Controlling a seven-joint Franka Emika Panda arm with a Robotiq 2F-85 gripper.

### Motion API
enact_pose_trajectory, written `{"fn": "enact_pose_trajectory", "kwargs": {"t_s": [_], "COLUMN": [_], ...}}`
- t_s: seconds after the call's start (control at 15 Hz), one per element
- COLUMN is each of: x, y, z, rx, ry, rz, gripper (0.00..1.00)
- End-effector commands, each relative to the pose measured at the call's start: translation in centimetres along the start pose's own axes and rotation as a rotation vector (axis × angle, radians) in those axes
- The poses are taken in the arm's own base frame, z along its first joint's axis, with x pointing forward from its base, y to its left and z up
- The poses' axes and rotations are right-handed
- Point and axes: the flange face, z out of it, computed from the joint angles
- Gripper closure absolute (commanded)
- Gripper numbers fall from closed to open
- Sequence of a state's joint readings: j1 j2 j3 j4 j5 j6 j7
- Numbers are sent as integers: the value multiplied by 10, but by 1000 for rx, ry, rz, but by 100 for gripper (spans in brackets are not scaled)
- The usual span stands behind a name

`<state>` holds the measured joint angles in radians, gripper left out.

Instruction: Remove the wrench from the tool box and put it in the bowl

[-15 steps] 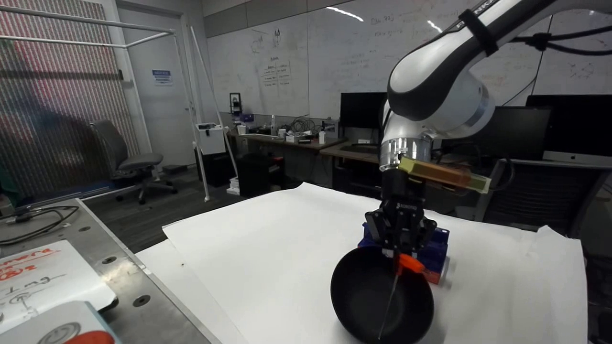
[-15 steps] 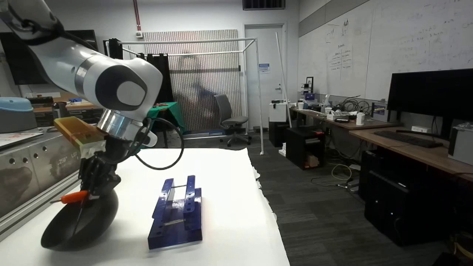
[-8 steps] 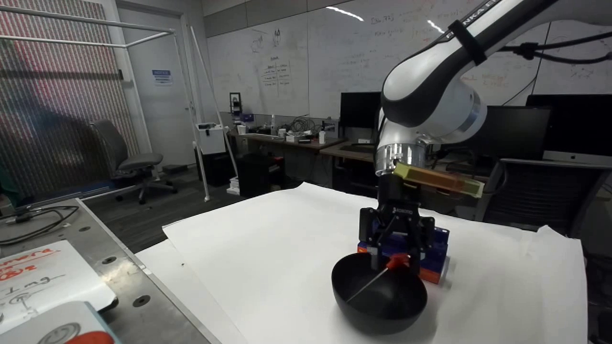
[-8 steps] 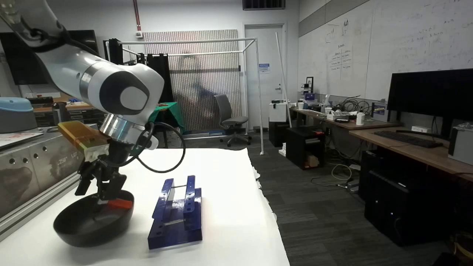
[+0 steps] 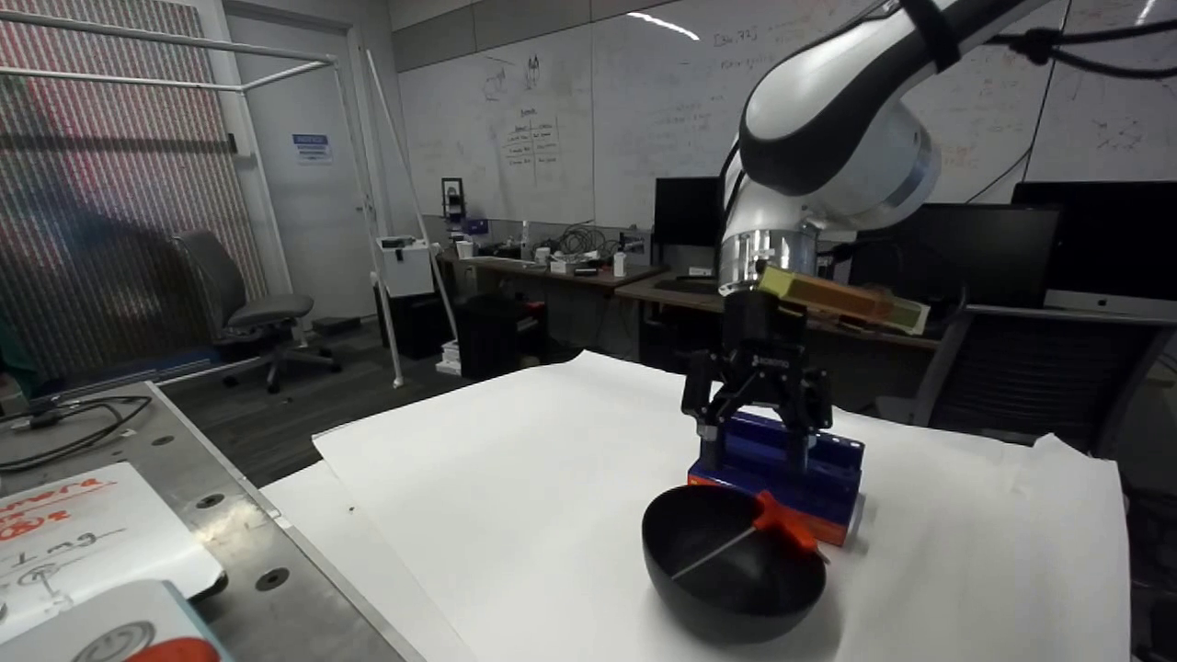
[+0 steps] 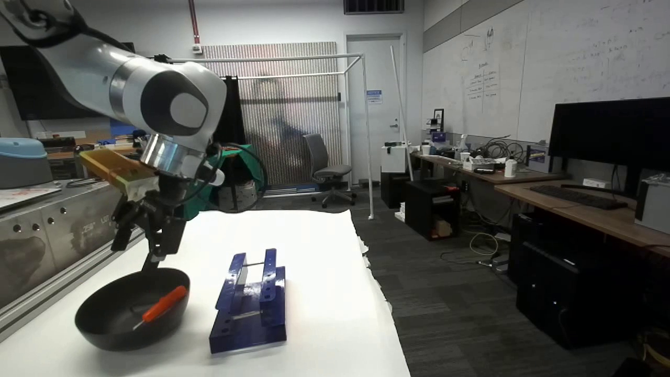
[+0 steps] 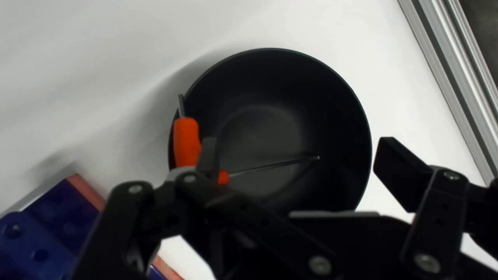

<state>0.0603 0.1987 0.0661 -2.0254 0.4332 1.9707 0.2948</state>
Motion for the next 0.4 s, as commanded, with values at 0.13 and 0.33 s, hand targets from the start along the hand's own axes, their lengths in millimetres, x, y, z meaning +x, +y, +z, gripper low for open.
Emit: {"fn": "enact_pose_trajectory", "kwargs": {"t_s": [0.13,0.33], "x": [-67,-98], "y": [-17,-22], "z": [-76,-105], "rx": [-68,-81], "ry": [-20,8], "rz": [-92,-127], "gripper": [0,0]}}
